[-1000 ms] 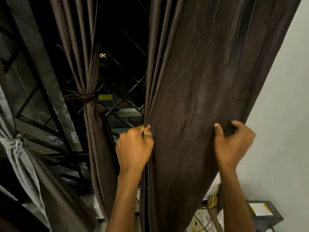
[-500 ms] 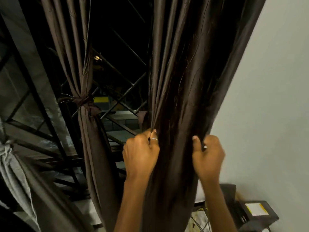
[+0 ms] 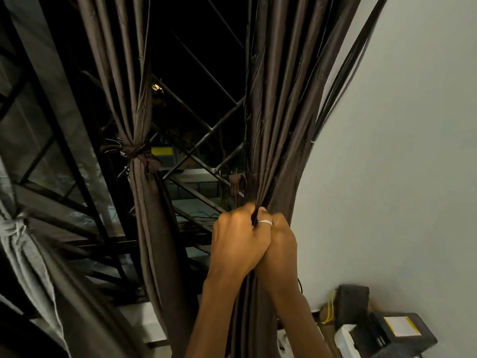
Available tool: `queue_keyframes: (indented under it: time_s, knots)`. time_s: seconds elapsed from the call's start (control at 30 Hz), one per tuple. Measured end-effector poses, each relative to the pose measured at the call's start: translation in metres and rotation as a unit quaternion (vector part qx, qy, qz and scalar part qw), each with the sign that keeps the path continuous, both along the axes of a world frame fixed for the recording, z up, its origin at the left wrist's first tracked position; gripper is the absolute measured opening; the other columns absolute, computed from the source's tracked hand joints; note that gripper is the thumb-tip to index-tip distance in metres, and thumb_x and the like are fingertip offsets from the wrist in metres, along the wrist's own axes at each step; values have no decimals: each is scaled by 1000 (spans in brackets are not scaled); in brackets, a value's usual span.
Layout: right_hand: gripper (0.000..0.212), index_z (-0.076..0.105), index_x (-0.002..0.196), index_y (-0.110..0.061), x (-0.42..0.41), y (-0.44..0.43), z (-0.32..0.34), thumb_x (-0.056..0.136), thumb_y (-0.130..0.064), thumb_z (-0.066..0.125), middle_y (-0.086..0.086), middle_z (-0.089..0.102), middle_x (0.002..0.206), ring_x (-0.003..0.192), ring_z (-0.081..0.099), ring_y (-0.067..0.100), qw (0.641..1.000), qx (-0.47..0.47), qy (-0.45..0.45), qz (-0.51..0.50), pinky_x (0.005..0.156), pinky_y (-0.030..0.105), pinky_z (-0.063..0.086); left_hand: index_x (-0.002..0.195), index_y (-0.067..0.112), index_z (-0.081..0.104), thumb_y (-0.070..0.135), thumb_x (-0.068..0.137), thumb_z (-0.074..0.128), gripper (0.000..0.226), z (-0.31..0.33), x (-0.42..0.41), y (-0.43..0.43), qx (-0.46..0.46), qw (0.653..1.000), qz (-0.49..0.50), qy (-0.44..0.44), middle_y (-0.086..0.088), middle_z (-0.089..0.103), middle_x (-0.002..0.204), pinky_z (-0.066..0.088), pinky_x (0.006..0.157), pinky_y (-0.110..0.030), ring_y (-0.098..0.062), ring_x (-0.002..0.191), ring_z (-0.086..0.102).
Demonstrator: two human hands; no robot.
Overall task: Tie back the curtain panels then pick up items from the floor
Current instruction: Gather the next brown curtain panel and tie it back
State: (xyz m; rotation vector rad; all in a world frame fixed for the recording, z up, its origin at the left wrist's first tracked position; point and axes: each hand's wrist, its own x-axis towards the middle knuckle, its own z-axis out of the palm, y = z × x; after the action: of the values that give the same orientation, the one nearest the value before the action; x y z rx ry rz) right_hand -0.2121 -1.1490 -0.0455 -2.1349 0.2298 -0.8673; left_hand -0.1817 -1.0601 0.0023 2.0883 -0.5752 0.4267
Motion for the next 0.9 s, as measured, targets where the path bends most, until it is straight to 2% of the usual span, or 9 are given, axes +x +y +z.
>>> queue_keyframes:
  time_s: [0.07, 0.13, 0.23, 0.3, 0.47, 0.57, 0.67, 0.77, 0.9]
  knots:
    - [15, 60, 86, -26, -3, 2, 2, 88, -24, 75, -8, 60, 81, 71, 55, 0, 999, -47, 8, 14, 63, 13, 49, 73, 22, 54, 64, 90, 49, 45, 4, -1, -2, 12, 1000, 11, 16, 6, 54, 55, 40, 53, -25, -8, 54, 56]
    - [27, 60, 78, -18, -5, 3, 0, 89, -42, 67, -4, 57, 66, 60, 58, 5, 999, 6, -38, 8, 57, 20, 52, 94, 17, 64, 78, 85, 48, 64, 6, -1, -5, 43, 998, 46, 23, 2, 64, 70, 50, 61, -29, -18, 70, 65]
    - [12, 67, 90, -7, -7, 3, 1, 85, -12, 76, 5, 63, 83, 77, 62, 18, 999, -34, -30, 23, 68, 29, 49, 86, 19, 55, 55, 96, 55, 37, 6, 3, -9, 32, 998, 58, 10, 8, 50, 62, 39, 57, -27, -20, 64, 61]
    - [21, 69, 101, -4, -7, 1, -2, 82, 5, 73, 6, 62, 96, 86, 60, 9, 998, -36, -32, 32, 74, 21, 46, 79, 21, 47, 38, 100, 57, 28, 3, 6, -7, 1, 999, 52, 11, 10, 43, 58, 30, 51, -21, -10, 52, 49]
    - [42, 63, 133, -13, -9, -8, 12, 92, -9, 55, 2, 55, 130, 118, 54, -5, 990, 86, -39, 108, 97, 7, 41, 75, 28, 42, 30, 102, 55, 30, -4, 12, 3, -75, 997, -20, 9, 9, 46, 58, 36, 46, -13, -3, 51, 50]
    - [31, 60, 132, -22, -4, -23, 22, 101, -24, 57, 1, 57, 135, 119, 53, -10, 986, 142, -57, 69, 93, 5, 42, 74, 36, 42, 31, 103, 55, 33, -6, 13, 10, -112, 992, -57, 20, 16, 55, 63, 36, 49, -9, 0, 53, 52]
    - [60, 51, 143, -28, 5, -36, 31, 88, -52, 59, -11, 56, 141, 126, 52, -8, 976, 201, -14, 85, 91, 5, 47, 84, 37, 54, 37, 104, 53, 19, -11, 15, 15, -140, 983, -106, 59, 16, 63, 71, 42, 48, -16, -5, 52, 56]
    - [60, 51, 146, -23, 12, -42, 40, 94, -50, 62, -10, 66, 135, 124, 61, 0, 951, 254, -11, 177, 98, 11, 49, 104, 37, 64, 43, 102, 52, 13, -13, 14, 14, -178, 966, -152, 108, 2, 72, 89, 59, 71, -42, -18, 79, 70]
    - [53, 60, 134, -16, 18, -41, 44, 94, -49, 62, 6, 71, 126, 121, 67, 21, 920, 294, -8, 261, 99, 30, 55, 119, 34, 68, 36, 103, 53, 22, -14, 8, 8, -248, 922, -228, 188, 3, 74, 113, 57, 96, -41, -14, 109, 70]
